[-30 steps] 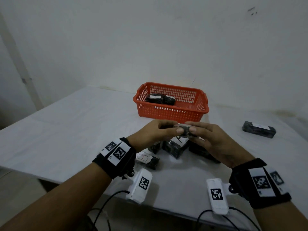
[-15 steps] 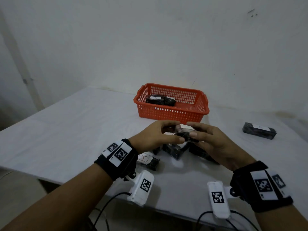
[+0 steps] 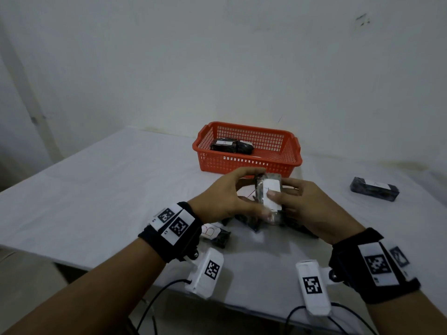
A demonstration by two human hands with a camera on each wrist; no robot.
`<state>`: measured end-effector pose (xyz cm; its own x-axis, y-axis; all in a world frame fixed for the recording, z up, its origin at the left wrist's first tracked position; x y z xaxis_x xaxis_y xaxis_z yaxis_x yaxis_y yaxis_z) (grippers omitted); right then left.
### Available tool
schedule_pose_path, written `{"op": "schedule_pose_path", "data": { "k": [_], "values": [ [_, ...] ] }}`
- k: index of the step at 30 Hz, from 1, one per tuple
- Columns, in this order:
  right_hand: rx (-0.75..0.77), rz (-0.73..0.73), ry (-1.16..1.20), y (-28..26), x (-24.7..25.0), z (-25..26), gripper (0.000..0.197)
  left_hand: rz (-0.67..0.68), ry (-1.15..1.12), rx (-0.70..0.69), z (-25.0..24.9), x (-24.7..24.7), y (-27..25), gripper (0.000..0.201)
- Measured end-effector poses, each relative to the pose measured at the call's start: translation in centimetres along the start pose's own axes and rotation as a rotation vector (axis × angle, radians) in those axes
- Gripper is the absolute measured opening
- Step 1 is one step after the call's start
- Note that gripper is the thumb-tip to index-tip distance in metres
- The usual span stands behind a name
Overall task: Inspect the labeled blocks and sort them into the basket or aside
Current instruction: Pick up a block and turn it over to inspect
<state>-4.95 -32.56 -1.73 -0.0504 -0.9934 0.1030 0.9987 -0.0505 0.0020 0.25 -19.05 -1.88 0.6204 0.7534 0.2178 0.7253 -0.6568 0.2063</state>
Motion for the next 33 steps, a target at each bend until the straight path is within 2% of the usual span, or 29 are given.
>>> {"op": "schedule_pose_path", "data": {
  "k": [4,6,9,13,16,19,21,23,25,29,33],
  "values": [
    [0.066,-0.04,-0.087,-0.1,0.7,0.0,0.053,-0.187,0.008,-0.083,-0.9,1.1,0.2,0.046],
    [0.09,-0.076,-0.124,0.0,0.9,0.1,0.056,-0.22,0.005,-0.129,-1.6,1.5,0.3,0.034],
    [0.037,-0.059,-0.045,-0.1,1.0,0.2,0.056,-0.243,0.012,-0.196,-2.5,1.9,0.2,0.035],
    [-0.089,-0.026,-0.007,-0.5,1.0,-0.2,0.062,-0.202,0.014,-0.273,-3.6,1.1,0.1,0.037],
    [-0.088,-0.026,0.027,-0.7,1.2,-0.1,0.059,-0.166,-0.005,-0.307,-4.2,0.6,-0.2,0.036],
    [-0.034,-0.01,-0.003,-0.8,1.3,0.4,0.052,-0.135,0.055,-0.22,-3.4,0.3,0.1,0.041],
    [-0.007,0.003,-0.012,-0.9,1.1,0.7,0.049,-0.068,0.08,-0.049,-1.9,-0.1,0.4,0.054],
    [0.012,0.015,-0.037,-1.1,1.0,1.0,0.046,0.047,0.027,0.083,-0.7,-1.2,0.3,0.054],
    [0.012,0.052,-0.068,-1.2,0.8,0.9,0.045,0.05,-0.001,0.082,-0.7,-1.4,0.2,0.05],
    [0.021,0.098,-0.08,-1.4,0.1,1.0,0.054,0.007,-0.004,0.046,-0.6,-1.0,0.5,0.047],
    [0.035,0.068,-0.052,-1.3,0.7,1.0,0.047,0.114,-0.06,0.078,-0.3,-1.9,0.2,0.054]
  ]
}}
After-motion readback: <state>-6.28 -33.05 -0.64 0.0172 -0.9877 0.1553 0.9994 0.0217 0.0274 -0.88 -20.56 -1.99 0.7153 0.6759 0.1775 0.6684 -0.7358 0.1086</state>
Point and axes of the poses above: each hand's wrist, its own y-axis towards the middle knuckle, its own x-axis out of the back of the hand, z = x × y, the point moved 9 cm from there along y, towards the middle knuckle, and after that the axes turned 2 degrees about -z, right-handed, at the moved point
